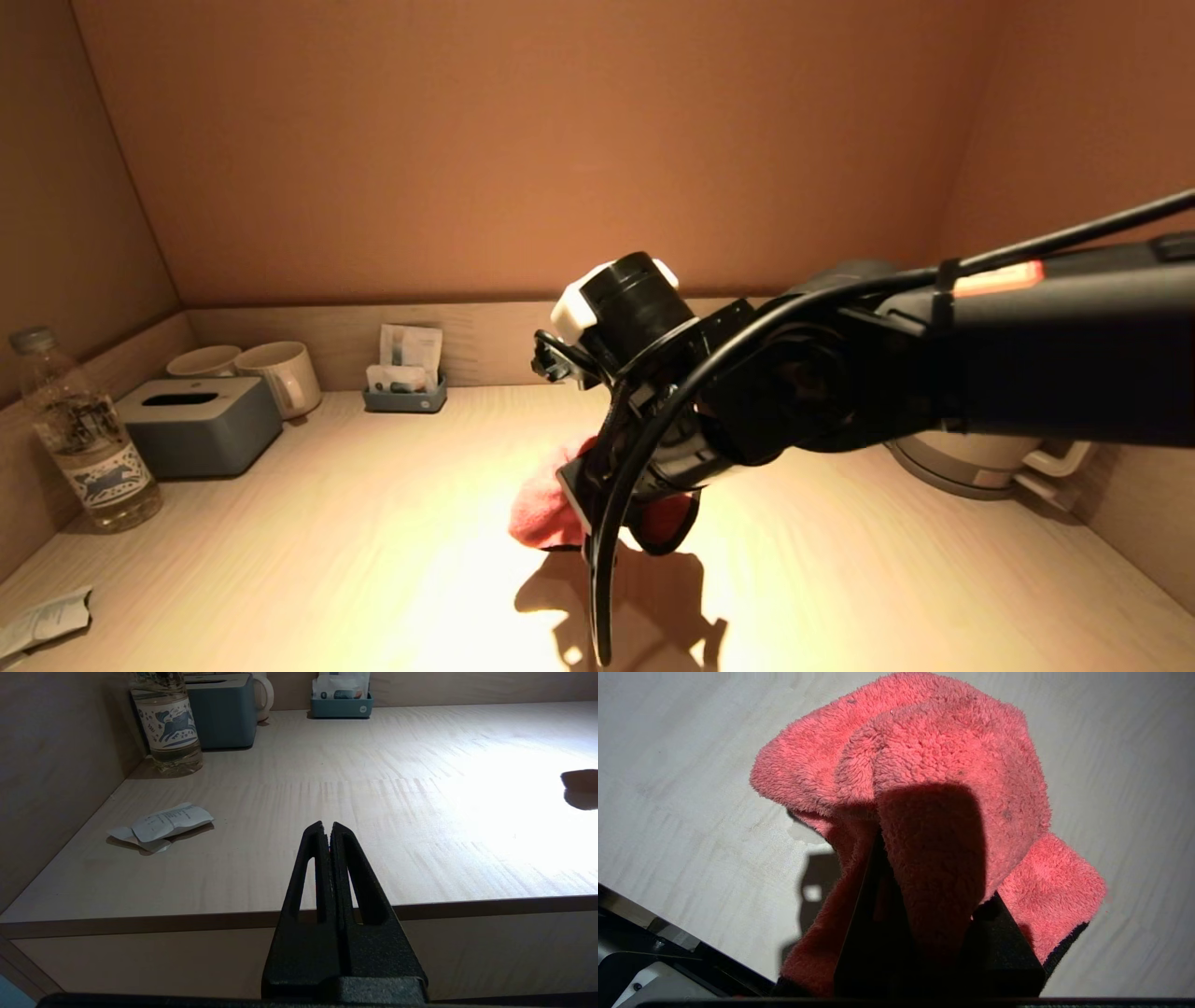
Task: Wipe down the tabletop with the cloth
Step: Sweep the stains on the table
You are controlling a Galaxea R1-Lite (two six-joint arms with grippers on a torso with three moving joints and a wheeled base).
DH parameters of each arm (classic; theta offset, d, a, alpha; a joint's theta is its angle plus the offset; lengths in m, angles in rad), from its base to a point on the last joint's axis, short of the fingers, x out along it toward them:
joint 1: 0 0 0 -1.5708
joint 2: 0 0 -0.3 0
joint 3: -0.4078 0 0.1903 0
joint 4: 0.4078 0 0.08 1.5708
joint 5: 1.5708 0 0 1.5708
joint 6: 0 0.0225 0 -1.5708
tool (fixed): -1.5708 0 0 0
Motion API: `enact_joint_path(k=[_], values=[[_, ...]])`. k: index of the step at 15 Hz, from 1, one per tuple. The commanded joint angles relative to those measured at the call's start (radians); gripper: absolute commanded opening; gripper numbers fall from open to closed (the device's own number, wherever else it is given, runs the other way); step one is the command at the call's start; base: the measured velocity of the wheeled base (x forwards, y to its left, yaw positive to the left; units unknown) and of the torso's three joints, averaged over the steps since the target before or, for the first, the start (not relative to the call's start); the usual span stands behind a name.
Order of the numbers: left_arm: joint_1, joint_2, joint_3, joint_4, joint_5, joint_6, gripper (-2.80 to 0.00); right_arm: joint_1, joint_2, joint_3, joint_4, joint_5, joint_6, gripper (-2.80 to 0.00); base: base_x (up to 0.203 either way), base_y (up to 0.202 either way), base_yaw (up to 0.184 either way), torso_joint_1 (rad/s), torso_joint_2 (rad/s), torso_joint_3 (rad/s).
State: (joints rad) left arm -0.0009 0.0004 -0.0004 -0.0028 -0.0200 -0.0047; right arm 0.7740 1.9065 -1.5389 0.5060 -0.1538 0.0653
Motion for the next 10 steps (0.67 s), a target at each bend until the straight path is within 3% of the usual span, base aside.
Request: enact_joint_path(k=[1, 10], values=[[0.001, 0.001, -0.001, -0.001, 0.0, 0.0, -2.8, 0.001, 0.042, -0.014, 0.002, -0.001, 0.0, -2.8, 0.0, 0.0, 0.0, 0.0, 0.0, 0.0], [-0.001, 0.001, 0.0, -0.001, 0.0, 0.0, -2.8, 0.001, 0.16, -0.027, -0.08, 0.028, 0.008, -2.8, 0.0, 0.0, 0.0, 0.0, 0.0, 0.0]])
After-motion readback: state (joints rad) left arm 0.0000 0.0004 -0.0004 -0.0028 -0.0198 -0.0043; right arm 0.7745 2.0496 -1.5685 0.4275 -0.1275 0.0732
